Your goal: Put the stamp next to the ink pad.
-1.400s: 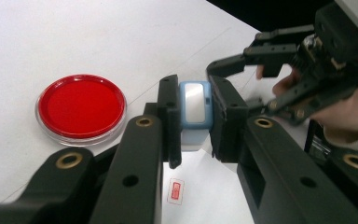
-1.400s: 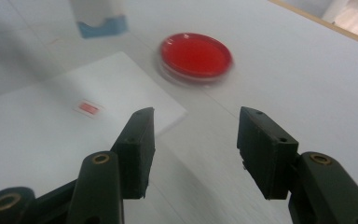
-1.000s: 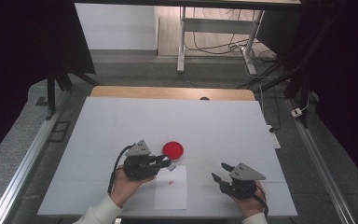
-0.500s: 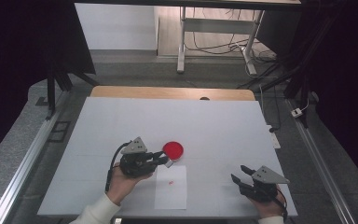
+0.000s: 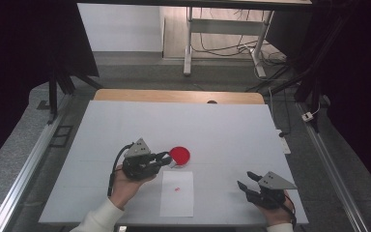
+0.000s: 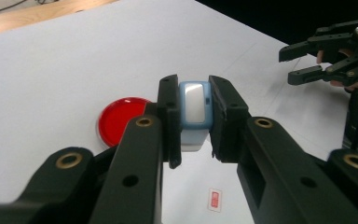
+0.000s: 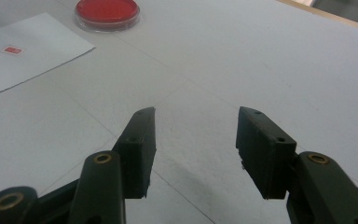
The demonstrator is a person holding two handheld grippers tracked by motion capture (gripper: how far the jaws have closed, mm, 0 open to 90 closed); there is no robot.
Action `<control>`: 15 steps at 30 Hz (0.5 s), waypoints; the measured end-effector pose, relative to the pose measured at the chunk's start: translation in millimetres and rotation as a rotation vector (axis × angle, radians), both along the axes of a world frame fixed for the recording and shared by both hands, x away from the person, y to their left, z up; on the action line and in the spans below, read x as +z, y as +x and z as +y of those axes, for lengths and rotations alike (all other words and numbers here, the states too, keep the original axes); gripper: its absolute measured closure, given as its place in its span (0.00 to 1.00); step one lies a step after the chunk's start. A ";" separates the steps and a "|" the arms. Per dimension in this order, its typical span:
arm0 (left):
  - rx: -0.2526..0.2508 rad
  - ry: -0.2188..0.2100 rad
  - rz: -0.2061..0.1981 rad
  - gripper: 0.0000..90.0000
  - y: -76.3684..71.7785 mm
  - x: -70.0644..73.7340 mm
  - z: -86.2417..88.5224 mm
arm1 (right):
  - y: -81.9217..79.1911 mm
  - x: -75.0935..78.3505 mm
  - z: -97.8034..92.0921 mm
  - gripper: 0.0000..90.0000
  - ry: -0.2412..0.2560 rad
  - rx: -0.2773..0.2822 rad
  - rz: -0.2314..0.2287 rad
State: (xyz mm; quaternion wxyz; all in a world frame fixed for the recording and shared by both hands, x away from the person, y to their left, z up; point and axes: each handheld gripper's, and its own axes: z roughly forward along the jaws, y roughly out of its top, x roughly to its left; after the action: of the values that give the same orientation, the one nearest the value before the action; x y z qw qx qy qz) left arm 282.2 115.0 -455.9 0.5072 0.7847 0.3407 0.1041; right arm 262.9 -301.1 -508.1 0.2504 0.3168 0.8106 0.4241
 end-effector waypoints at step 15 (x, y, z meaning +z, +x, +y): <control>0.056 0.070 0.019 0.84 22.9 -10.3 9.0 | 1.5 -1.4 -0.2 0.52 -0.018 -0.012 0.005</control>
State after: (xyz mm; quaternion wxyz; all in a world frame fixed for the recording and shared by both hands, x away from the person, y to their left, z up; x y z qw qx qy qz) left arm 305.1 124.1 -466.2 0.4729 0.7933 0.3634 0.1226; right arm 264.4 -301.2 -509.5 0.2539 0.3206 0.8130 0.4145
